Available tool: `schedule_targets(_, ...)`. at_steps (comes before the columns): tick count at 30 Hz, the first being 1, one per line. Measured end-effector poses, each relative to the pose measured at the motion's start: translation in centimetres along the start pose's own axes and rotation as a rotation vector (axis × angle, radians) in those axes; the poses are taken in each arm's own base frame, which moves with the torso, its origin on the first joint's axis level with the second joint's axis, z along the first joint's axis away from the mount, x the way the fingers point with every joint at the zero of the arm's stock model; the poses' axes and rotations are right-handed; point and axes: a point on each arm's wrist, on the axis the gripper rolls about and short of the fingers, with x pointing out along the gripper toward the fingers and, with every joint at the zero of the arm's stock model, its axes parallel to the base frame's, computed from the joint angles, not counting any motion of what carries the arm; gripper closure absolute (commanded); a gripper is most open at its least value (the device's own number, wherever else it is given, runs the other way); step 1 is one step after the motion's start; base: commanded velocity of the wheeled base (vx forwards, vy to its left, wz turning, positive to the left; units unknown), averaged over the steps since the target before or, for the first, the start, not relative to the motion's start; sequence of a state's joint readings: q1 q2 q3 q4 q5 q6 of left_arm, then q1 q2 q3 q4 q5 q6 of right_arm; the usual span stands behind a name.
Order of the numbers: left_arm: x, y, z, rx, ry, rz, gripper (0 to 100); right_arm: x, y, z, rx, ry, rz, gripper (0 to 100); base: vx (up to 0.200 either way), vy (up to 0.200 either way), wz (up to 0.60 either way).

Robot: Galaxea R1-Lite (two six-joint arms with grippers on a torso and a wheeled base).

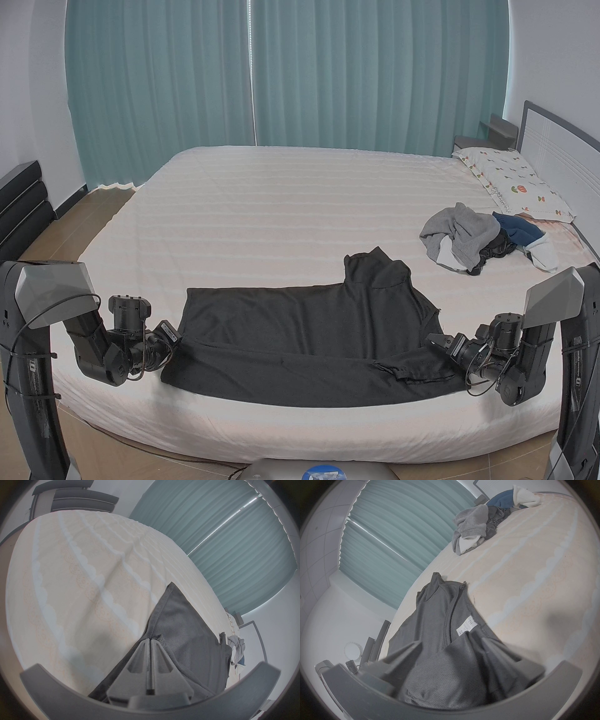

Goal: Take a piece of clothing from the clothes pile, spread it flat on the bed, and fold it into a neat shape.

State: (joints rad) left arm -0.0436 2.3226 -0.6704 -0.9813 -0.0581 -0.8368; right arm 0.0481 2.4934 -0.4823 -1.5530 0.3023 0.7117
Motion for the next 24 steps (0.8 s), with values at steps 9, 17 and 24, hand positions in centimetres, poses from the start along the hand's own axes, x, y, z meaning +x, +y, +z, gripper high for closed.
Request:
schedule_targets(9,0.0,0.0,0.0,0.0,0.0,-0.001,100,-0.2,0.0,0.3,0.005,-0.015,-0.007,100,0.0,0.0,0.0)
schedule_targets(17,0.0,0.0,0.0,-0.02,-0.003,0.002,100,-0.3,0.1,1.0,0.011,-0.04,0.0,100,0.0,0.0,0.0)
schedule_targets(24,0.0,0.1,0.1,-0.042,-0.029,0.023,100,-0.3,0.2,1.6,0.016,-0.062,0.007,100,0.0,0.0,0.0)
